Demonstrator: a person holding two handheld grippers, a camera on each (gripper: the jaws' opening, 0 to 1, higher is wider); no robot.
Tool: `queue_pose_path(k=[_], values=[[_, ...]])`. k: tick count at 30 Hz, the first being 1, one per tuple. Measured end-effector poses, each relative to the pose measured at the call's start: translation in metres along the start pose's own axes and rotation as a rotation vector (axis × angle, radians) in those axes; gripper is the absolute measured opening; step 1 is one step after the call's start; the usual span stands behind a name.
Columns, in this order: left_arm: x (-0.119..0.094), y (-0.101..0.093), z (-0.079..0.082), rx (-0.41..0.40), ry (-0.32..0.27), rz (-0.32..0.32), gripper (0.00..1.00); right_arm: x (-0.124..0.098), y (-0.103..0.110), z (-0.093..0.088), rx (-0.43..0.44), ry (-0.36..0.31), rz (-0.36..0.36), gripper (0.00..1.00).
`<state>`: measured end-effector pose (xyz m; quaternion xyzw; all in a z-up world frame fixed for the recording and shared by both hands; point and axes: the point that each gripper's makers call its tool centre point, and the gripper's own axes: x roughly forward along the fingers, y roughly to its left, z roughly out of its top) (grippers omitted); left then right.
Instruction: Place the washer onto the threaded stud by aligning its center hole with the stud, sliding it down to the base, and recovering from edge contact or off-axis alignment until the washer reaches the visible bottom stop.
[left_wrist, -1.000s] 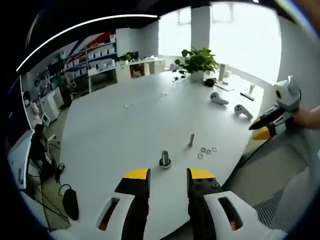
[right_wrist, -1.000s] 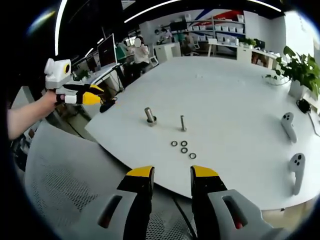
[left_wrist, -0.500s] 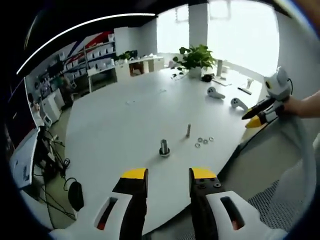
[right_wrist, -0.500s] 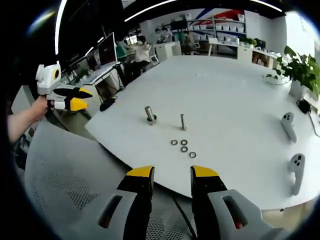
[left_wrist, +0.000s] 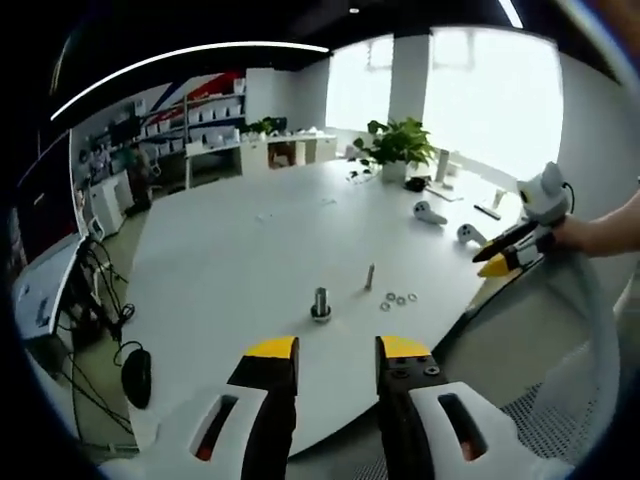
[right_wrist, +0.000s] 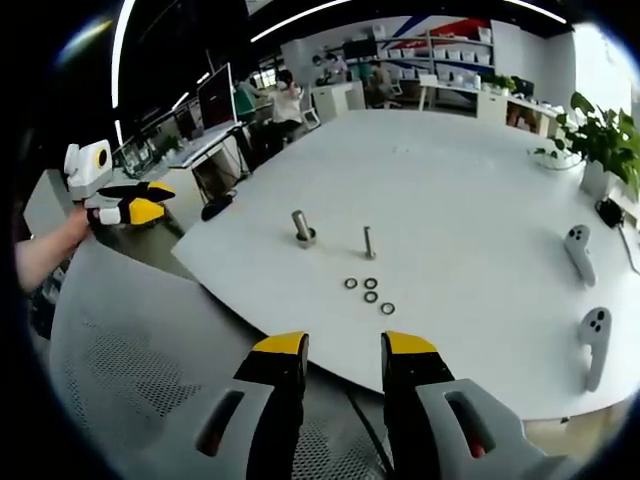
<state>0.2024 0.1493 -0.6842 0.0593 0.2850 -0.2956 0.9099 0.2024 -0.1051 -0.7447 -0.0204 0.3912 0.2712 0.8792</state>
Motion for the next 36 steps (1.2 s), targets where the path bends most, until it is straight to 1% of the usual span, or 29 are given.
queue_pose_path(k=[1, 3, 6, 8, 10, 12, 13, 15, 18, 20, 26, 30, 32, 36], values=[[0.0, -0.001, -0.002, 0.002, 0.006, 0.001, 0.28, 0.0, 0.0, 0.0, 0.0, 0.001, 0.001, 0.32], [-0.003, -0.003, -0.003, 0.003, -0.009, 0.002, 0.28, 0.001, 0.001, 0.0, -0.004, 0.001, 0.005, 0.32], [-0.004, -0.004, -0.008, 0.003, -0.007, 0.005, 0.27, 0.0, 0.003, 0.0, -0.01, 0.004, 0.014, 0.32], [-0.004, 0.002, -0.01, -0.005, -0.019, 0.01, 0.26, 0.001, 0.004, 0.0, -0.011, 0.004, 0.018, 0.32], [-0.004, -0.001, -0.009, -0.015, -0.037, -0.006, 0.25, 0.001, 0.004, -0.001, -0.009, 0.002, 0.023, 0.32], [-0.003, 0.001, -0.01, -0.018, -0.025, -0.008, 0.26, 0.001, 0.007, 0.0, -0.017, 0.002, 0.03, 0.32], [-0.001, 0.004, -0.011, -0.007, -0.019, -0.005, 0.26, 0.002, 0.007, 0.001, -0.022, 0.003, 0.032, 0.32], [-0.001, 0.005, -0.011, 0.001, -0.018, -0.006, 0.26, 0.002, 0.007, 0.001, -0.018, 0.001, 0.035, 0.32], [0.0, 0.005, -0.014, -0.012, -0.006, -0.012, 0.27, 0.002, 0.007, 0.001, -0.011, -0.002, 0.035, 0.32], [0.0, 0.006, -0.015, 0.003, 0.002, -0.002, 0.27, 0.002, 0.006, 0.002, -0.003, -0.005, 0.033, 0.32], [-0.001, 0.008, -0.013, -0.01, -0.018, 0.008, 0.28, 0.002, 0.006, 0.001, 0.0, -0.002, 0.038, 0.32], [0.001, 0.009, -0.016, -0.011, 0.002, 0.006, 0.27, 0.001, 0.006, 0.001, 0.011, -0.008, 0.039, 0.32], [0.001, 0.008, -0.016, -0.01, -0.002, 0.003, 0.27, 0.001, 0.007, 0.002, -0.003, -0.014, 0.041, 0.32], [0.001, 0.008, -0.018, -0.002, 0.008, 0.01, 0.27, 0.001, 0.007, 0.003, -0.002, -0.018, 0.044, 0.32]])
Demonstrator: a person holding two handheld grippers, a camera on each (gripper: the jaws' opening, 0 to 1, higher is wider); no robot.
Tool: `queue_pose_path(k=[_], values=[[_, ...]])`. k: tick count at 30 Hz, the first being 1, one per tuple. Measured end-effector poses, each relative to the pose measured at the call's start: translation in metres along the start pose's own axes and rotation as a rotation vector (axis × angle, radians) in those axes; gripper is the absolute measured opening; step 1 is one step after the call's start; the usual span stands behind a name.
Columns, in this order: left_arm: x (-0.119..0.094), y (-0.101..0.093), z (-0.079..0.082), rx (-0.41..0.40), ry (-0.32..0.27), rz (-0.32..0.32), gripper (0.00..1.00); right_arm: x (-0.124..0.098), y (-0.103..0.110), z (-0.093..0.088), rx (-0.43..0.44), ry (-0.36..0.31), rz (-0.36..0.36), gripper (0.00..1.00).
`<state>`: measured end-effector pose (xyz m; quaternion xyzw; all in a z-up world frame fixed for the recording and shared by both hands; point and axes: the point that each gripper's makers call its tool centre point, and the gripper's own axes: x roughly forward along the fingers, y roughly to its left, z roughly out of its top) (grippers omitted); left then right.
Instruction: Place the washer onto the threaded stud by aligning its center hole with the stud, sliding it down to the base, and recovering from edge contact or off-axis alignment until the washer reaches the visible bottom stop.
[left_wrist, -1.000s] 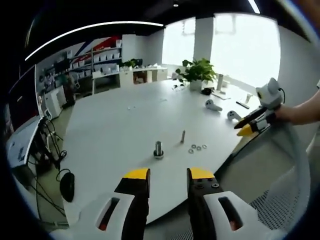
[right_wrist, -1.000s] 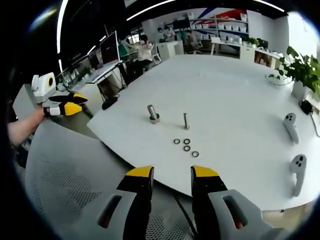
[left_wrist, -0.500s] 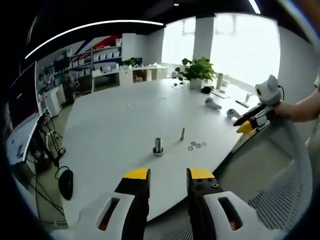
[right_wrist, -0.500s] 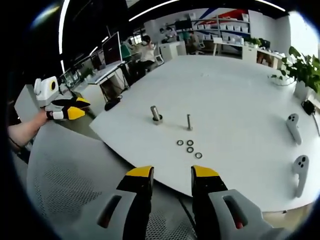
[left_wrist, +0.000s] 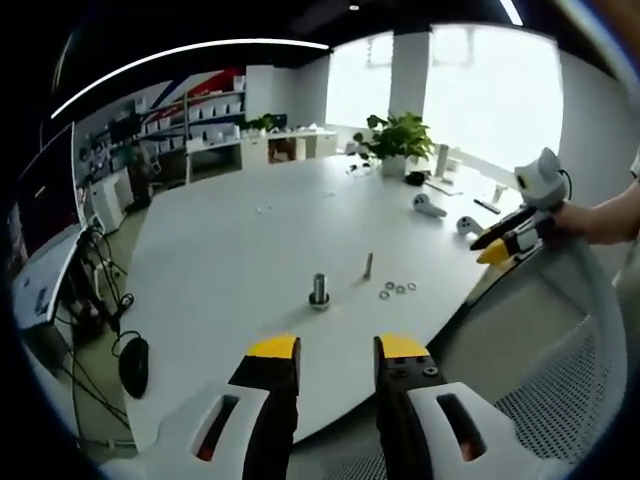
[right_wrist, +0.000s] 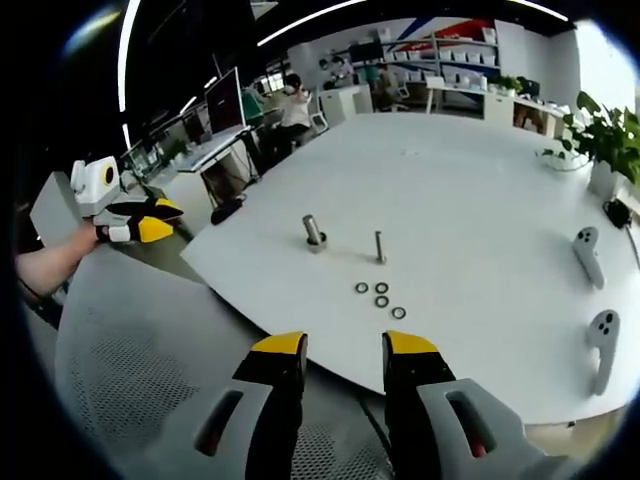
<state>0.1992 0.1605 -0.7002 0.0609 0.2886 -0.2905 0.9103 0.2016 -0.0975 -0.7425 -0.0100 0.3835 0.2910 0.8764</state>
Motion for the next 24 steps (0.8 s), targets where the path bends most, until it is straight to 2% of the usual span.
queue_pose_path(k=[6, 12, 24], values=[[-0.0013, 0.0036, -0.002, -0.012, 0.003, 0.018, 0.27, -0.0007, 0.0022, 0.0025, -0.002, -0.012, 0.008, 0.32], [0.0009, 0.0006, -0.0043, -0.001, 0.024, 0.003, 0.27, -0.0008, 0.0001, 0.0024, 0.005, -0.012, 0.001, 0.32], [0.0004, 0.0001, -0.0055, -0.004, 0.029, -0.004, 0.26, -0.0007, 0.0014, 0.004, 0.013, -0.023, 0.006, 0.32]])
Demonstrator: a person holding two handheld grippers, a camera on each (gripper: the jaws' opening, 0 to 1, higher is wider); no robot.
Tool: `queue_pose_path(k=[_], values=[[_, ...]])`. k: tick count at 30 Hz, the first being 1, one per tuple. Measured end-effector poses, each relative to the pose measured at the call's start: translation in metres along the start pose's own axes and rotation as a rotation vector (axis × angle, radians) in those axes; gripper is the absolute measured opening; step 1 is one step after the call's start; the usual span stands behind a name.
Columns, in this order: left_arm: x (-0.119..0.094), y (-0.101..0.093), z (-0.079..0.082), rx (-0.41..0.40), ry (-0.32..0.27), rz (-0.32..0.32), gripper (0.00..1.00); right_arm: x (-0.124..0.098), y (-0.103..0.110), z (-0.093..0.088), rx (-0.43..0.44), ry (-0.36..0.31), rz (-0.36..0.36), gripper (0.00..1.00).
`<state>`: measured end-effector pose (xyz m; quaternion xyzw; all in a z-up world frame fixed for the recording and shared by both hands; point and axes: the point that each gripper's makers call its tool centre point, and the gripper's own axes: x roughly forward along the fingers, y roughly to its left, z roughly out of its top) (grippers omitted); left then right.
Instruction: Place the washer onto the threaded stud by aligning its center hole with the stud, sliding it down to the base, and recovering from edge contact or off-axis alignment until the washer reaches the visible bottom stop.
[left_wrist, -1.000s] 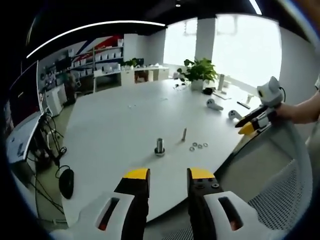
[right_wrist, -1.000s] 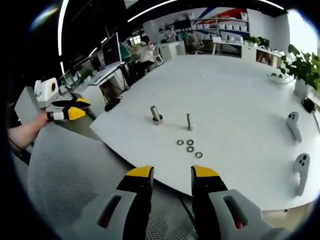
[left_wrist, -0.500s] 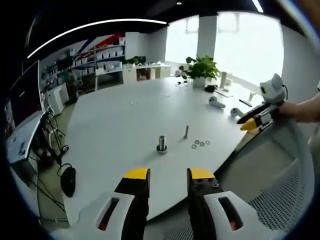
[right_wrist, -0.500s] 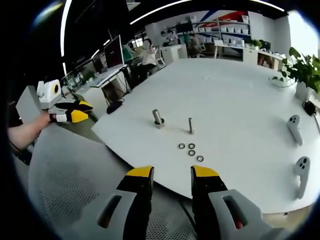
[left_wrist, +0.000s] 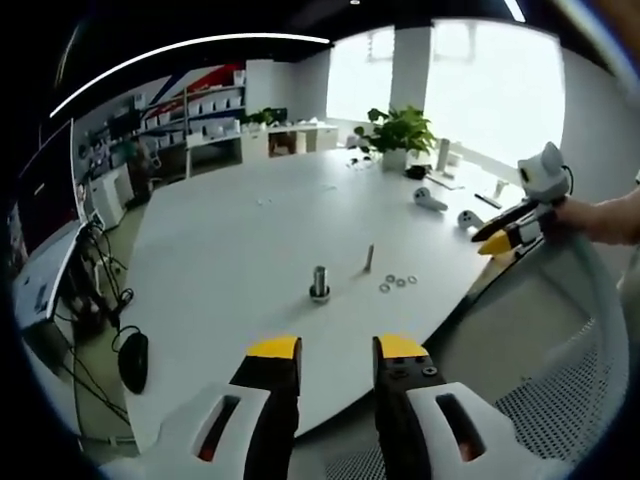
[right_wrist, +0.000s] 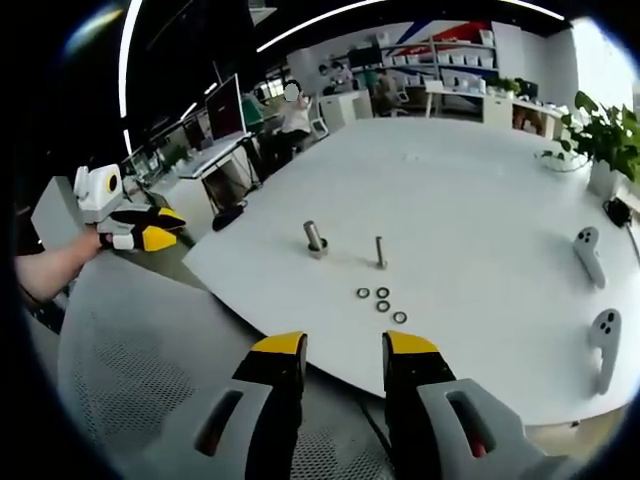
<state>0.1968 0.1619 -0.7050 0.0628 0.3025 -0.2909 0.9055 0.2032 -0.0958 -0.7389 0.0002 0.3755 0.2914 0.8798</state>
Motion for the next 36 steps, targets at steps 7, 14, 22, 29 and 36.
queue_pose_path(k=[7, 14, 22, 29, 36], values=[[0.0, -0.002, -0.002, 0.002, 0.013, -0.015, 0.26, -0.001, 0.001, 0.001, 0.008, -0.004, -0.003, 0.34], [-0.001, 0.0, 0.002, -0.007, -0.011, -0.008, 0.26, 0.001, 0.002, -0.001, -0.006, 0.014, 0.005, 0.34], [0.0, -0.004, 0.001, 0.007, -0.009, -0.026, 0.26, 0.001, -0.005, -0.005, 0.063, 0.042, 0.005, 0.37], [0.0, -0.005, 0.002, -0.005, -0.019, -0.028, 0.26, 0.012, -0.022, -0.008, 0.023, 0.117, 0.015, 0.38], [0.0, -0.006, 0.004, -0.005, -0.026, -0.033, 0.26, 0.032, -0.05, 0.002, -0.046, 0.147, -0.011, 0.38]])
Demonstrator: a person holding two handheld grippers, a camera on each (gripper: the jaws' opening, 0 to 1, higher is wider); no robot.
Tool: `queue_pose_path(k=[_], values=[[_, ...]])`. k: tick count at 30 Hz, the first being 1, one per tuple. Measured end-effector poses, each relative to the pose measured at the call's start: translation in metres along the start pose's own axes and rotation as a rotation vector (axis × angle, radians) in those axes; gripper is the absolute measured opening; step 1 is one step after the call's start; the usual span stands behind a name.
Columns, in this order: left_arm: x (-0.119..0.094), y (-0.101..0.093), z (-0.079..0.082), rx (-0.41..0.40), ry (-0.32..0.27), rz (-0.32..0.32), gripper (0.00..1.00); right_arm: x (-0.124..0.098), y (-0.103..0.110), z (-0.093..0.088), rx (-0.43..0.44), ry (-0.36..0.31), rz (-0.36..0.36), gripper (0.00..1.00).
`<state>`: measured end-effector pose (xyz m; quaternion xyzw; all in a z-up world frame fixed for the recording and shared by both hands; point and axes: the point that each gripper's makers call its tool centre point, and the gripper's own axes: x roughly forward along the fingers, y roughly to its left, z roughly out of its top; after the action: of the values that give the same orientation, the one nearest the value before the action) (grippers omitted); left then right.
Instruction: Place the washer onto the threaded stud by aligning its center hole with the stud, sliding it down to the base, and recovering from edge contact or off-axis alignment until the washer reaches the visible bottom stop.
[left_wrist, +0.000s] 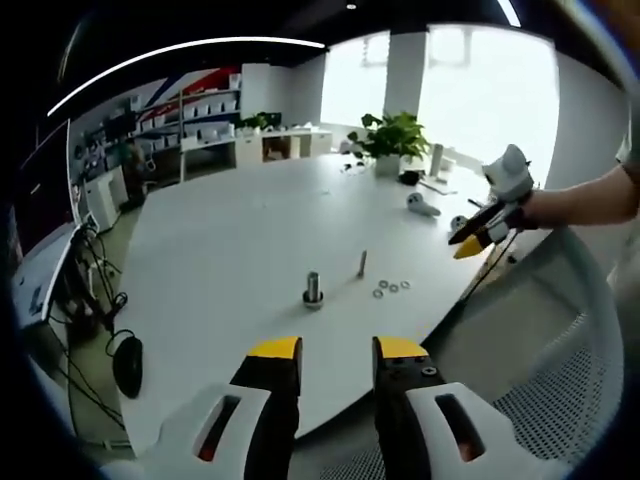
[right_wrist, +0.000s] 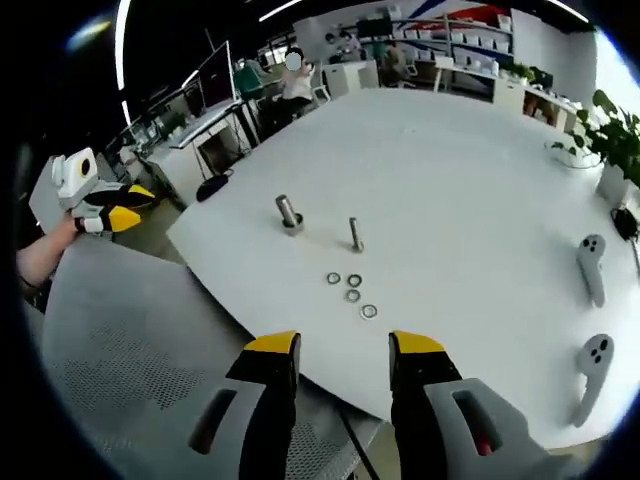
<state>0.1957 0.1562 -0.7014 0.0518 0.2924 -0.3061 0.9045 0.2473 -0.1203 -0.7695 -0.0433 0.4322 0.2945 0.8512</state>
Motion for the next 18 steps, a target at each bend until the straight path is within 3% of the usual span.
queue_pose_path(k=[6, 10, 18], values=[[0.002, -0.003, -0.001, 0.011, 0.011, -0.015, 0.26, 0.018, -0.014, -0.003, -0.005, 0.042, -0.016, 0.38], [0.001, -0.003, -0.002, 0.006, 0.012, -0.013, 0.26, 0.03, -0.022, -0.016, -0.039, 0.096, -0.028, 0.37], [0.001, -0.001, -0.002, 0.008, 0.009, -0.005, 0.25, 0.042, -0.032, -0.032, -0.045, 0.14, -0.042, 0.37]])
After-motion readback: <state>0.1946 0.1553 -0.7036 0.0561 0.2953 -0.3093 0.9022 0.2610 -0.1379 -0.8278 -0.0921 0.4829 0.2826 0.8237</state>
